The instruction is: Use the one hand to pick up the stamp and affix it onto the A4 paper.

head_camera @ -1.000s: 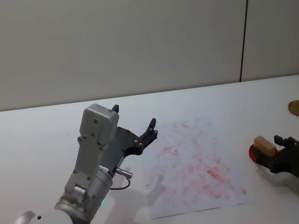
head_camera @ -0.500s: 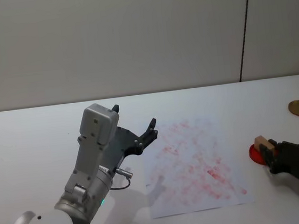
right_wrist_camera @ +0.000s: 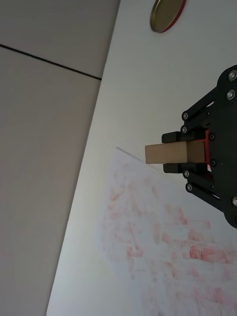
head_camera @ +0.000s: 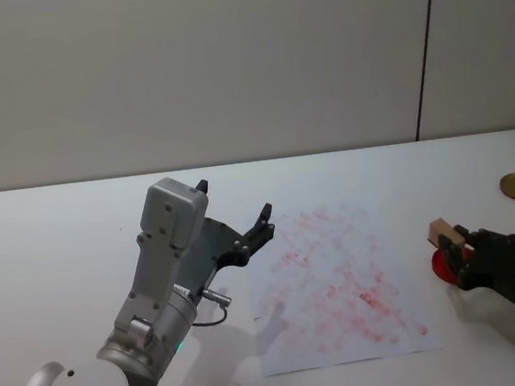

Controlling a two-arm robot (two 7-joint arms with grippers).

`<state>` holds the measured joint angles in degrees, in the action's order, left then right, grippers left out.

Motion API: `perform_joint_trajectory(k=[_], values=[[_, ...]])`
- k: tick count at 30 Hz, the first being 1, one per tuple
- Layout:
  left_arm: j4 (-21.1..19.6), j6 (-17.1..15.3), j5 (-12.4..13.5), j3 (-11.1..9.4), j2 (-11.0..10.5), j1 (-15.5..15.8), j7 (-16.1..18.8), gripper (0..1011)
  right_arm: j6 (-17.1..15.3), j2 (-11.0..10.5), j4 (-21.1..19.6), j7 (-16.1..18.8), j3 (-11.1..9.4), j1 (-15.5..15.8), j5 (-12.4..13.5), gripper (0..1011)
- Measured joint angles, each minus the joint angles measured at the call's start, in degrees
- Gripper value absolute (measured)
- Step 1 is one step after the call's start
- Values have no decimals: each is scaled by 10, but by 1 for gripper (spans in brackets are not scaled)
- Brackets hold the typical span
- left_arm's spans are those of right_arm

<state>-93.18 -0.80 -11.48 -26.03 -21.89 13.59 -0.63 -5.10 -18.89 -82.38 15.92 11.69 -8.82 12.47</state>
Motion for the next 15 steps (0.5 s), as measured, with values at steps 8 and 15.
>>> perform_joint_trajectory(k=[8, 15], values=[[0, 0, 0, 0, 0, 0, 0, 993, 11, 8, -22, 28, 12, 1, -2, 218], [0, 0, 0, 0, 0, 0, 0, 993, -1, 19, -27, 45, 23, -2, -2, 218]])
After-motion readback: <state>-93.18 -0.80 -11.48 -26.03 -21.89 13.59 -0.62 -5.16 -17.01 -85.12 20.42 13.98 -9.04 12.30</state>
